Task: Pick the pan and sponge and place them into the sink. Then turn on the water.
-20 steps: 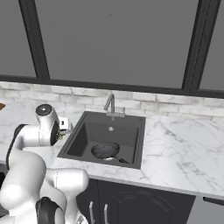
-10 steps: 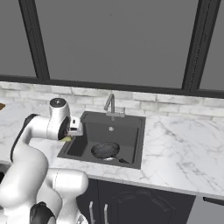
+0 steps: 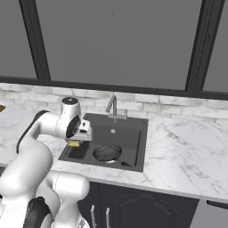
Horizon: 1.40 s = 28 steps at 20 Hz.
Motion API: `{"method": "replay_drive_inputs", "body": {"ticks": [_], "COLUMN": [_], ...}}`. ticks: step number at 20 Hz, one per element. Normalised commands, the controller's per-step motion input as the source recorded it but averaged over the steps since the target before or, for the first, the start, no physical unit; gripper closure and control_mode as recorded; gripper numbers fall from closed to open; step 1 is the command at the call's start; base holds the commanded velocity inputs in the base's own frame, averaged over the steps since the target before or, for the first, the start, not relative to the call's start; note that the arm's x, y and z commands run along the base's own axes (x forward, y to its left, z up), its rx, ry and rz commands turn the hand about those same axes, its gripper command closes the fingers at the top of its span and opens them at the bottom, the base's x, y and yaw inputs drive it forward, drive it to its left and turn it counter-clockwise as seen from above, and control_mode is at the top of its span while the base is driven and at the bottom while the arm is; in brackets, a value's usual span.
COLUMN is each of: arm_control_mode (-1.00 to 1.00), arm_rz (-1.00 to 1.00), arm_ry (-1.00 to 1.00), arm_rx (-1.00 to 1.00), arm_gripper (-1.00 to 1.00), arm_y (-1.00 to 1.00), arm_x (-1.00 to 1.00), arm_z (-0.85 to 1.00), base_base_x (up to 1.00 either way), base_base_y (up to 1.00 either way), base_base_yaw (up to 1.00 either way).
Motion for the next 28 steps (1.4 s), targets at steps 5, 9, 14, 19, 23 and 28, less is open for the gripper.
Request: {"method": "replay_drive_inputs", "body": {"ticks": [5, 9, 14, 19, 23, 28], "arm_control_mode": [-1.00, -1.00, -1.00, -1.00, -1.00, -1.00], "arm_rz": [0.03, 0.09, 0.07, 0.04, 0.02, 0.00], "arm_ry": [0.01, -0.01, -0.02, -0.05, -0.01, 0.00], "arm_rx": [-0.02, 0.00, 0.00, -0.01, -0.04, -0.06], "arm_gripper": [1.00, 1.00, 1.00, 1.00, 1.00, 1.00], "arm_y": [-0.29, -0.20, -0.05, 0.00, -0.01, -0.06], "arm_x": [-0.01, 0.03, 0.07, 0.02, 0.06, 0.04], "arm_z": [-0.03, -0.05, -0.16, -0.22, -0.18, -0.14], "base_base_x": [0.00, 0.00, 0.00, 0.00, 0.00, 0.00], "base_base_y": [0.00, 0.00, 0.00, 0.00, 0.00, 0.00], "base_base_yaw": [0.00, 0.00, 0.00, 0.00, 0.00, 0.00]}}
